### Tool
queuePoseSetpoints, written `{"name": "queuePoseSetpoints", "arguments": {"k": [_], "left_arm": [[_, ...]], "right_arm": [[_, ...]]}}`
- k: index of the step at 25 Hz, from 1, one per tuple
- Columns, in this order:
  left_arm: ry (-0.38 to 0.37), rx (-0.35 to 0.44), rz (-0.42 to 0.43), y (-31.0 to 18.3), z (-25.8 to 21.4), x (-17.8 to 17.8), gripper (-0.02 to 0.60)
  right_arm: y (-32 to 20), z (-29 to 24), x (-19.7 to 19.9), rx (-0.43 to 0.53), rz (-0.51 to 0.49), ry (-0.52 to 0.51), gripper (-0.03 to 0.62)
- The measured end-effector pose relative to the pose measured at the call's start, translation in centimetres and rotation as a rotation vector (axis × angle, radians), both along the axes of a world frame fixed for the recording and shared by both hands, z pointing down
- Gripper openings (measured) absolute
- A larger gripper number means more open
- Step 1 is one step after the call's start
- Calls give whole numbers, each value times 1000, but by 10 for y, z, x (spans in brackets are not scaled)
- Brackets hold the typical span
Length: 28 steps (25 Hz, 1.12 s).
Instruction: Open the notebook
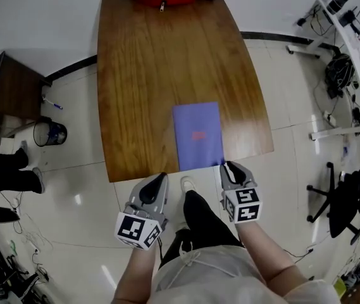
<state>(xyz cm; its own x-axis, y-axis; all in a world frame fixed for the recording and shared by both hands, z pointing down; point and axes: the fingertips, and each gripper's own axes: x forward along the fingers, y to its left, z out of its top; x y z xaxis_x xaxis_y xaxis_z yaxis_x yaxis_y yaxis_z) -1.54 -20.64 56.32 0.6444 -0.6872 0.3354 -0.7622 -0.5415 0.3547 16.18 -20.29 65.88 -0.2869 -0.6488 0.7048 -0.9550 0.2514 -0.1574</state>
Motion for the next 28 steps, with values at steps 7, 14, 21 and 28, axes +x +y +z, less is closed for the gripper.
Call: {"name": "queuePoseSetpoints", "arguments": {"k": [7, 14, 21, 28], "left_arm": [[5, -23, 26, 1, 11, 8, 5], [-1, -26, 13, -1, 11, 3, 5], [20, 8, -1, 2, -4, 1, 5], [14, 57, -57, 16, -29, -22, 5]], "right_arm": [[2, 25, 3, -79, 67, -97, 91], [2, 20, 7, -77, 59, -72, 31], [-3, -10, 8, -12, 43, -48, 13], [-9, -66, -11, 113, -33, 7, 8]]}}
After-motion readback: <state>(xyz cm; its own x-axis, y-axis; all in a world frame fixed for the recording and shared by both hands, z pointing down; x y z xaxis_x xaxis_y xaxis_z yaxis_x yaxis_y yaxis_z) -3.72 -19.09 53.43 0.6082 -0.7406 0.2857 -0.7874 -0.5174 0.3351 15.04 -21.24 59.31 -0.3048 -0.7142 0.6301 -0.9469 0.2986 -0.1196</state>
